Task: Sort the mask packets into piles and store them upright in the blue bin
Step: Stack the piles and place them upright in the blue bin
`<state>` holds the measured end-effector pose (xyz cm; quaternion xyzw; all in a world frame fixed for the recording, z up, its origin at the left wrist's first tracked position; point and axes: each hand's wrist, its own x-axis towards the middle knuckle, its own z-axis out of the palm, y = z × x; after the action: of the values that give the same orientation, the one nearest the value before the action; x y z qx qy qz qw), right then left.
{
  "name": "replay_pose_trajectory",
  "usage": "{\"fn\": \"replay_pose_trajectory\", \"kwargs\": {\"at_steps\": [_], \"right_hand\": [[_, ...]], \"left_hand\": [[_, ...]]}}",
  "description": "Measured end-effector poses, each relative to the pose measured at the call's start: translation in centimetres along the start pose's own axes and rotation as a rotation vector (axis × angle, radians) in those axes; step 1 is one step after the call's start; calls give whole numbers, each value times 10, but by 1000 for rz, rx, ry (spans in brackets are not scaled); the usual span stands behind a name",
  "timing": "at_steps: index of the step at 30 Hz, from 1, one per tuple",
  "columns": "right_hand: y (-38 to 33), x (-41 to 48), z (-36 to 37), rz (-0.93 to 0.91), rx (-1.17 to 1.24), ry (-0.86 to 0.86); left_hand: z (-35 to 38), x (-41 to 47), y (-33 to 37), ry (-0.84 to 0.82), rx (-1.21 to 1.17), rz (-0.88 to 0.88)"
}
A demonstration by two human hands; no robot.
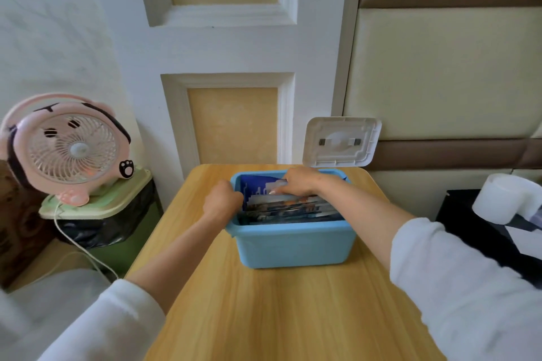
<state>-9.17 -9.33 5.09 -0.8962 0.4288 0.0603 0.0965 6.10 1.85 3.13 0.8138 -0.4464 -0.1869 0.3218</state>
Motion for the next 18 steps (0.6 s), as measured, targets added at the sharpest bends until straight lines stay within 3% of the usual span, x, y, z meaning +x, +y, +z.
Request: {"fn": "replay_pose_trajectory", "kwargs": {"at_steps": [4, 9, 15, 18], "right_hand": [[2, -8, -6, -49, 38, -35], [-5, -27, 1, -119, 159, -165], [-11, -45, -8, -167, -54, 96], [-9, -52, -8, -143, -53, 93]], "left_hand": [[4, -15, -5, 25, -72, 38], [11, -39, -13, 175, -191, 180], [16, -51, -11, 292, -190, 252], [12, -47, -11, 244, -182, 267]]}}
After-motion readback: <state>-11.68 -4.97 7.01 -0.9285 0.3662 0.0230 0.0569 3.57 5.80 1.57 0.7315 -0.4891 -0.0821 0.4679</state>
